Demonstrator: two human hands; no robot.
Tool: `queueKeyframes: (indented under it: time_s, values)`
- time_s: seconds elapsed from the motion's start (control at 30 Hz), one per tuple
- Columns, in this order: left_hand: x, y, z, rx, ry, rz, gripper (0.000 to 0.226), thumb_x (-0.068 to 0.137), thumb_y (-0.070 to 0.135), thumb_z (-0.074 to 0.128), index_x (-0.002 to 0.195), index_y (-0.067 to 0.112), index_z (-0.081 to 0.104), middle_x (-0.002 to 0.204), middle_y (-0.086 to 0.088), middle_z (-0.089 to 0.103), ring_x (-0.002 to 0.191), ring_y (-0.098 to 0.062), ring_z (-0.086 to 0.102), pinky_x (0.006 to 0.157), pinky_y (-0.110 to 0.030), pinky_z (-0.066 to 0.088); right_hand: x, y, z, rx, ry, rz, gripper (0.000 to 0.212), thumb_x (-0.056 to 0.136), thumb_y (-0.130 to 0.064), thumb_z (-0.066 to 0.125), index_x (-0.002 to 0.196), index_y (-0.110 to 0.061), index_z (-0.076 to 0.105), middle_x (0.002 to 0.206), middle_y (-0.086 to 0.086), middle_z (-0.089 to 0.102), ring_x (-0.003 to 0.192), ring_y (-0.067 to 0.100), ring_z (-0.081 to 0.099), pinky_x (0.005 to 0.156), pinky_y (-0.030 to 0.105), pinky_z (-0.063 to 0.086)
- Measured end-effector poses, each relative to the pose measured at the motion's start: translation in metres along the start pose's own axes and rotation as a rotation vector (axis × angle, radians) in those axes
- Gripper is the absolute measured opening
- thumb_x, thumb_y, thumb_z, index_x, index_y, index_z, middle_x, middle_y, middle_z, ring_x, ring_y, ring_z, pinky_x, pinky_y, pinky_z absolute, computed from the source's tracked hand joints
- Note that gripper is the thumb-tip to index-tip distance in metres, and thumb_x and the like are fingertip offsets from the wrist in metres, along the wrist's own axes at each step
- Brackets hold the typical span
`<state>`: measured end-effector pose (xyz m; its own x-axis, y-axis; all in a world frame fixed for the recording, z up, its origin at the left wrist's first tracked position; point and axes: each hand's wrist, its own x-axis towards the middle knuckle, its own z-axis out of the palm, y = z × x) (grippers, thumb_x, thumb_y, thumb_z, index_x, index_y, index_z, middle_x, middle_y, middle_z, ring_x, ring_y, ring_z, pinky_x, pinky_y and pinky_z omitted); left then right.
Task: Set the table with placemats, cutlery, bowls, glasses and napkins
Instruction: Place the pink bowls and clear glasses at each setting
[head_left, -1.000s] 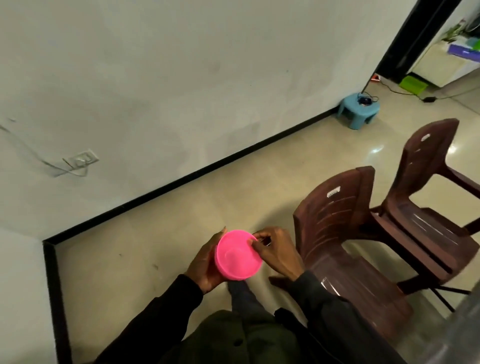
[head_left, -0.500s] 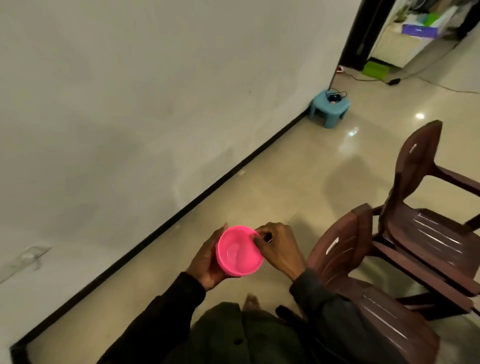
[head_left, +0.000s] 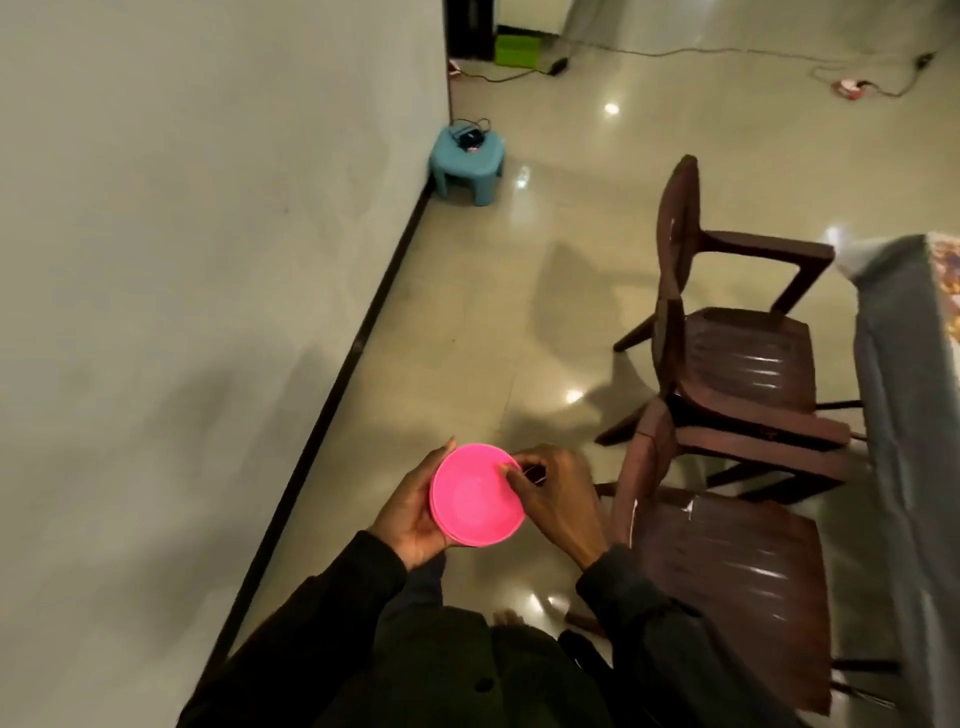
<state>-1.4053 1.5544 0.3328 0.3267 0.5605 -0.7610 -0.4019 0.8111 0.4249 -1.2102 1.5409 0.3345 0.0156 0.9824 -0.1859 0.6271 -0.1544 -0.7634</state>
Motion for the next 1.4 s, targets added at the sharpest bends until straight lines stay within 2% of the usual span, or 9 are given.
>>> queueKeyframes:
  time_s: [0.1, 0.17, 0.27, 0.33, 0.53, 0.63, 0.87, 1.1, 1.4]
  values:
    - [0.028, 0.055, 0.005, 0.079, -0.036, -0.071, 0.103, 0.040, 0.049, 0.102, 0.131, 0.016, 0.066, 0.127, -0.023, 0.068, 0.115, -0.046, 0.063, 0.079, -0.056, 0.058, 0.034, -0.018, 0.005, 0.033, 0.076, 0.068, 0.042, 0.094, -0.052, 0.062, 0.111, -0.016, 0.075, 0.097, -0.003, 0.074, 0.082, 0.003, 0.068, 0.070, 0.020, 0.059]
    - [0.042, 0.092, 0.008, 0.096, -0.074, -0.106, 0.099, 0.045, 0.050, 0.100, 0.132, 0.017, 0.066, 0.131, -0.024, 0.065, 0.119, -0.047, 0.061, 0.083, -0.058, 0.057, 0.058, -0.034, 0.004, 0.065, 0.125, 0.110, 0.043, 0.094, -0.054, 0.062, 0.112, -0.017, 0.074, 0.098, -0.004, 0.074, 0.084, 0.004, 0.069, 0.071, 0.024, 0.060]
    - [0.062, 0.143, 0.016, 0.130, -0.135, -0.142, 0.069, 0.075, 0.051, 0.084, 0.133, 0.018, 0.065, 0.133, -0.024, 0.063, 0.119, -0.047, 0.060, 0.088, -0.059, 0.056, 0.093, -0.058, 0.000, 0.083, 0.192, 0.131, 0.039, 0.094, -0.051, 0.064, 0.113, -0.019, 0.075, 0.099, -0.004, 0.075, 0.083, 0.003, 0.069, 0.071, 0.025, 0.061]
    - [0.075, 0.171, 0.021, 0.136, -0.169, -0.161, 0.057, 0.084, 0.048, 0.072, 0.133, 0.019, 0.064, 0.132, -0.023, 0.063, 0.118, -0.046, 0.060, 0.088, -0.059, 0.056, 0.119, -0.069, -0.004, 0.075, 0.220, 0.139, 0.037, 0.095, -0.046, 0.065, 0.114, -0.016, 0.075, 0.101, -0.002, 0.075, 0.083, 0.004, 0.068, 0.071, 0.021, 0.059]
    - [0.125, 0.237, 0.047, 0.131, -0.206, -0.174, 0.055, 0.087, 0.045, 0.069, 0.135, 0.019, 0.062, 0.131, -0.023, 0.062, 0.119, -0.047, 0.059, 0.082, -0.059, 0.058, 0.194, -0.079, -0.027, 0.096, 0.242, 0.167, 0.034, 0.096, -0.041, 0.065, 0.117, -0.016, 0.074, 0.105, -0.003, 0.074, 0.086, 0.002, 0.067, 0.065, 0.008, 0.051]
    - [0.159, 0.266, 0.069, 0.157, -0.215, -0.171, 0.051, 0.088, 0.046, 0.068, 0.131, 0.019, 0.064, 0.129, -0.022, 0.062, 0.117, -0.046, 0.059, 0.080, -0.059, 0.058, 0.236, -0.073, -0.042, 0.119, 0.273, 0.165, 0.032, 0.095, -0.040, 0.066, 0.116, -0.017, 0.074, 0.105, -0.005, 0.074, 0.086, 0.000, 0.068, 0.065, 0.008, 0.051]
    - [0.254, 0.341, 0.139, 0.197, -0.230, -0.145, 0.048, 0.092, 0.048, 0.065, 0.131, 0.019, 0.064, 0.132, -0.023, 0.062, 0.118, -0.047, 0.060, 0.086, -0.062, 0.056, 0.363, -0.047, -0.095, 0.172, 0.322, 0.158, 0.025, 0.094, -0.037, 0.069, 0.109, -0.018, 0.077, 0.092, -0.013, 0.072, 0.080, -0.005, 0.067, 0.065, 0.007, 0.050]
    - [0.344, 0.410, 0.228, 0.206, -0.266, -0.144, 0.051, 0.090, 0.049, 0.067, 0.131, 0.019, 0.065, 0.138, -0.024, 0.059, 0.123, -0.049, 0.056, 0.102, -0.069, 0.046, 0.479, -0.025, -0.174, 0.173, 0.341, 0.148, 0.019, 0.095, -0.033, 0.070, 0.107, -0.021, 0.078, 0.092, -0.016, 0.071, 0.081, -0.004, 0.066, 0.065, 0.009, 0.051]
    - [0.460, 0.463, 0.328, 0.259, -0.286, -0.233, 0.058, 0.088, 0.048, 0.073, 0.137, 0.018, 0.064, 0.143, -0.025, 0.058, 0.133, -0.051, 0.051, 0.106, -0.073, 0.039, 0.579, 0.017, -0.257, 0.181, 0.417, 0.230, 0.023, 0.095, -0.033, 0.068, 0.108, -0.017, 0.078, 0.098, -0.007, 0.076, 0.085, 0.002, 0.068, 0.067, 0.010, 0.050]
